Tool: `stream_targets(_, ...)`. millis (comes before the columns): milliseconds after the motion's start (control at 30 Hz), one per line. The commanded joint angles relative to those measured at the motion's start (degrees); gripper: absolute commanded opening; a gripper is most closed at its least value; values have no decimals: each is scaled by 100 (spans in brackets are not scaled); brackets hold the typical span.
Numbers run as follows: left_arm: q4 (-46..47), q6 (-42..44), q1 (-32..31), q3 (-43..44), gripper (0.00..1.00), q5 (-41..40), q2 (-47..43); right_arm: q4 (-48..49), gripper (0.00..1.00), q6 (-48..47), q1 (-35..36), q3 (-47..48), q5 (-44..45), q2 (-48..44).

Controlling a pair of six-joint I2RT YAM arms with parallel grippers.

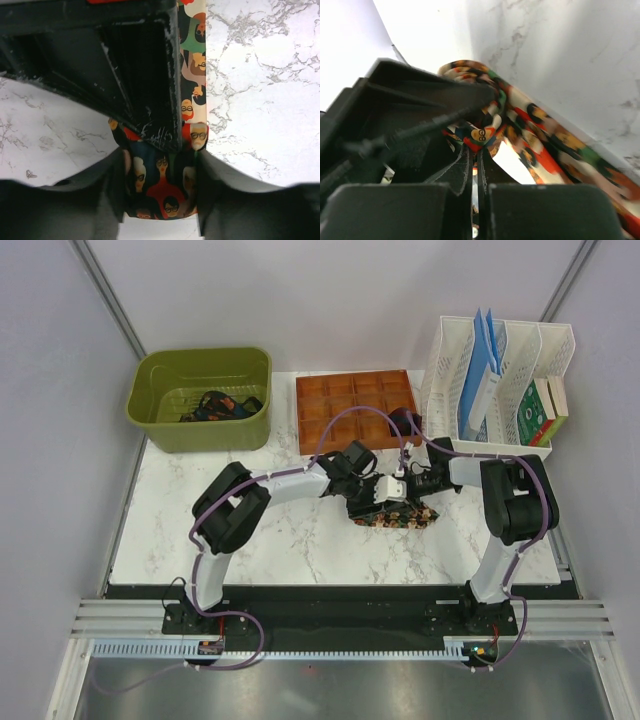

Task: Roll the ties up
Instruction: Roll the tie at the center of the board.

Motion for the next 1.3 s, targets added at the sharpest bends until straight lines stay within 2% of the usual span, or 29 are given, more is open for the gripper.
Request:
stream_targets(0, -260, -255, 190, -453, 62, -26, -324, -194, 0, -593, -125, 3, 700, 239)
stream_targets(100, 232, -307, 330, -795, 67, 26, -701, -370, 0, -778, -151, 64, 876, 363)
stream_targets(233, 524, -483, 516, -1070, 81, 237, -1045, -432, 0, -910, -169, 82, 1070, 451)
stream_targets(533, 1165, -395, 551, -1448, 87, 633, -1196, -458, 0, -1007, -142, 196, 1369, 776)
stream_targets(800, 1588, 17, 454, -1254, 91, 773, -879, -459, 0, -1016, -28, 249, 1395, 811)
stream_targets(867, 1588, 62, 428, -1219, 86, 904, -923, -459, 0, -1007, -11, 267, 1404, 829)
stream_targets(1000, 1430, 36, 340, -1044, 67, 1072, -949, -467, 0, -998, 68, 284, 1422, 829)
stream_targets(1033, 1412, -17, 270, -948, 64, 1081, -949, -467, 0, -990, 95, 284, 1430, 820)
stream_targets(1267, 1359, -307, -38, -569, 58, 1082, -677, -432, 0, -937, 209, 354, 1439, 864)
